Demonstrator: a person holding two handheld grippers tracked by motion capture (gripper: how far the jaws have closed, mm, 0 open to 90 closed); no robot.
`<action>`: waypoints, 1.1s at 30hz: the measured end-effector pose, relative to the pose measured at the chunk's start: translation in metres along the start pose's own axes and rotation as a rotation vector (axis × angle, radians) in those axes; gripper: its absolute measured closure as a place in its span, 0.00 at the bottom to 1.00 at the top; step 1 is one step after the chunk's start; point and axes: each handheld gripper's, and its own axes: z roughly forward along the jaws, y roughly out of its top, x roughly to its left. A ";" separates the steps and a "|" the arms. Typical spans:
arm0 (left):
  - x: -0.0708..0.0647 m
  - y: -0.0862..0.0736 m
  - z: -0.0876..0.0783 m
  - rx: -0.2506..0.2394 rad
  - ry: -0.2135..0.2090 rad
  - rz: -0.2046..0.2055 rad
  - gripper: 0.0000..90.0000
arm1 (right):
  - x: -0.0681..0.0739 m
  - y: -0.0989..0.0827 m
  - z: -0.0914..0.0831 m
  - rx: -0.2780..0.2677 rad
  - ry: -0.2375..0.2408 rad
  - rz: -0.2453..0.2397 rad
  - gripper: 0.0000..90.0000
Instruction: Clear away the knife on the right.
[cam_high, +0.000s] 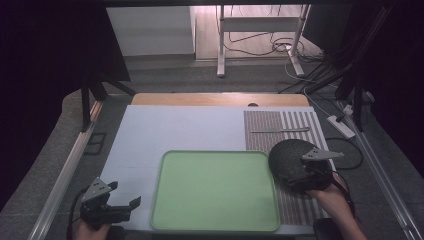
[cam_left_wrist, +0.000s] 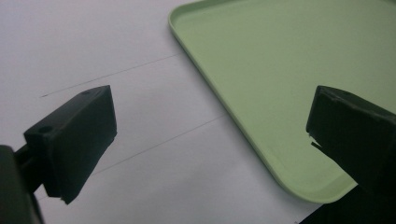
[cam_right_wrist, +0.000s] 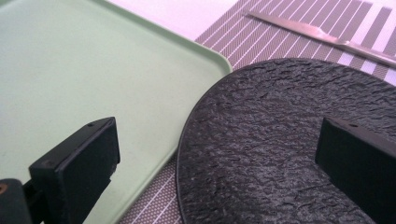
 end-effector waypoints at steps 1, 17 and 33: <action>0.000 0.000 0.000 0.000 0.000 0.000 0.03 | -0.001 0.001 0.002 0.009 -0.001 0.000 0.00; 0.000 0.001 0.002 0.016 0.001 0.002 0.03 | -0.012 0.022 0.028 0.036 -0.008 -0.026 0.00; 0.000 0.001 0.002 0.015 -0.001 0.001 0.03 | -0.033 0.047 0.065 0.077 -0.017 -0.012 0.00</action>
